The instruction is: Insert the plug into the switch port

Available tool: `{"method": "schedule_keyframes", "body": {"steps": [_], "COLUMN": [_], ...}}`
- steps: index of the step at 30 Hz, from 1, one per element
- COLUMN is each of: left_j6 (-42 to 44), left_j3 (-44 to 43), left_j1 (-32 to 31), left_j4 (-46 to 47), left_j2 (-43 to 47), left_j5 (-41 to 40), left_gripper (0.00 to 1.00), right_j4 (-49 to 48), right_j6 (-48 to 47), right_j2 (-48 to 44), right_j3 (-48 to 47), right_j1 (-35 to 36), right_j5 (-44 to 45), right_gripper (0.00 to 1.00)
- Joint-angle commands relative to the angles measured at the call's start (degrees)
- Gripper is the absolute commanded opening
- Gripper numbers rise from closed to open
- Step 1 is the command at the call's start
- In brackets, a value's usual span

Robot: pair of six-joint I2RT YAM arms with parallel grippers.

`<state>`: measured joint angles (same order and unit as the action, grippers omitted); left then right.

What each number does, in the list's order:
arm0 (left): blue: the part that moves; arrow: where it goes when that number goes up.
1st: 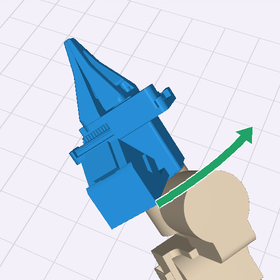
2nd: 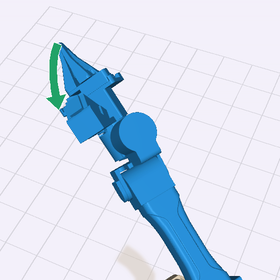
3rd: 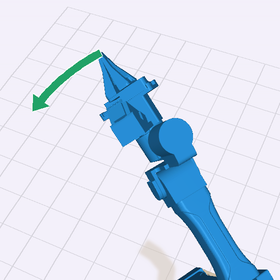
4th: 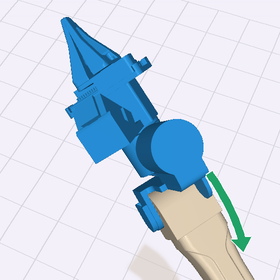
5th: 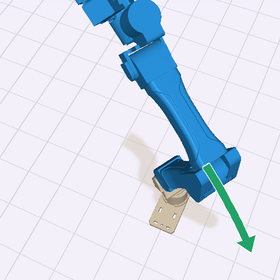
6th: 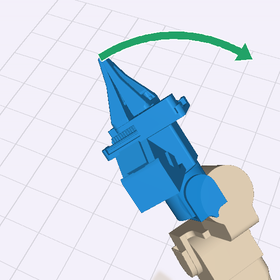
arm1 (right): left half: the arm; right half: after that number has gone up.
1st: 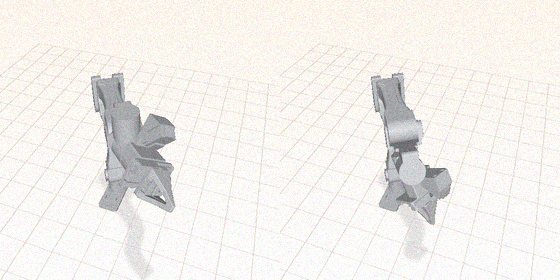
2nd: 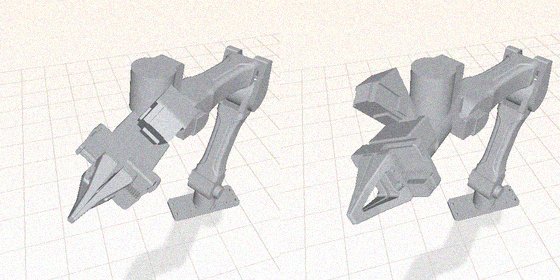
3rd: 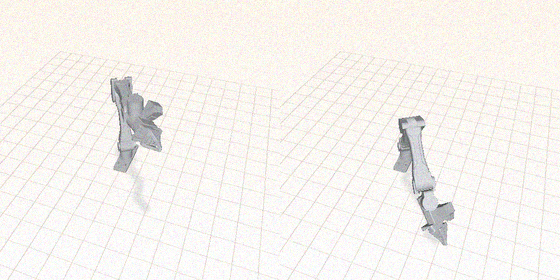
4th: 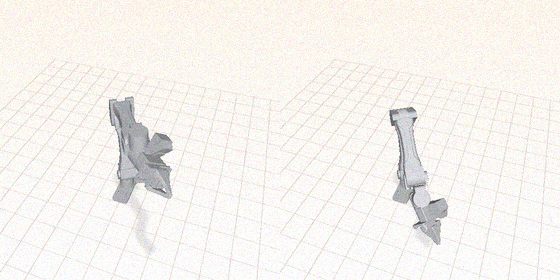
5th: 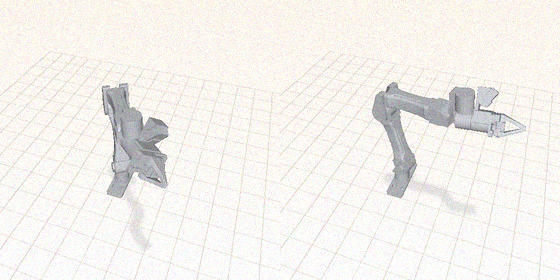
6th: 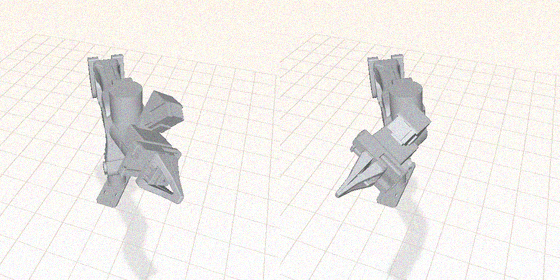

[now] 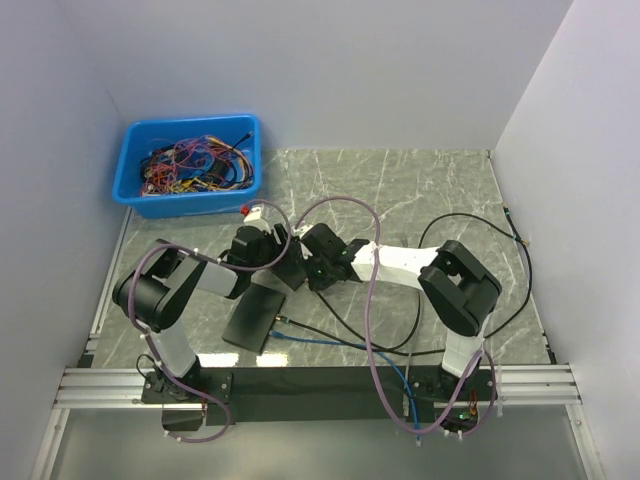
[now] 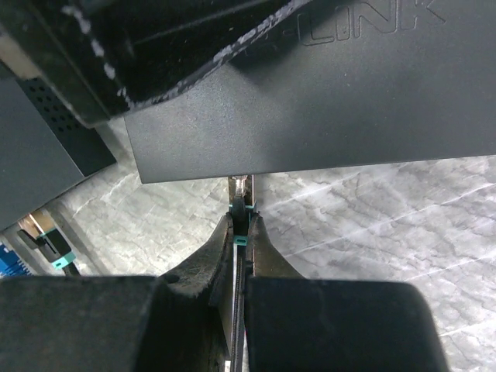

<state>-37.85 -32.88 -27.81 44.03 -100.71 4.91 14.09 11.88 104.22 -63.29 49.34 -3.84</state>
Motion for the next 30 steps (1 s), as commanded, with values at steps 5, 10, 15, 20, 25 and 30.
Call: {"method": "schedule_keyframes", "body": {"steps": [5,10,15,20,25,30], "left_j6": [-6.2,-6.2,-6.3,-6.7,-7.6,-8.6], "left_j3": [4.2,5.0,5.2,6.3,7.6,8.5], "left_j1": [-5.9,-6.4,-6.5,-6.6,-6.8,-7.5], "left_j4": [-9.1,-8.5,-8.1,-7.1,-5.9,-5.3], "left_j2": [-0.1,-0.1,-0.2,-0.1,-0.1,-0.1], "left_j5": [6.6,5.9,6.0,6.9,7.9,8.0], "left_gripper": [0.67,0.67,0.67,0.67,0.67,0.68], "right_j4": [-10.5,-8.9,-6.5,-8.9,-13.0,-17.3], "right_j6": [-1.0,-2.0,-3.6,-3.9,-3.9,-3.8], "right_j2": [0.6,0.3,2.8,4.3,4.1,2.9], "right_j3": [-6.2,-9.0,-13.3,-13.2,-11.5,-9.9], "right_j1": [-1.1,-2.1,-2.2,-2.3,-3.2,-4.0], "right_j5": [-0.6,-1.4,-2.3,-2.8,-3.7,-5.2], "right_gripper": [0.00,0.00,0.00,0.00,0.00,0.00]}}
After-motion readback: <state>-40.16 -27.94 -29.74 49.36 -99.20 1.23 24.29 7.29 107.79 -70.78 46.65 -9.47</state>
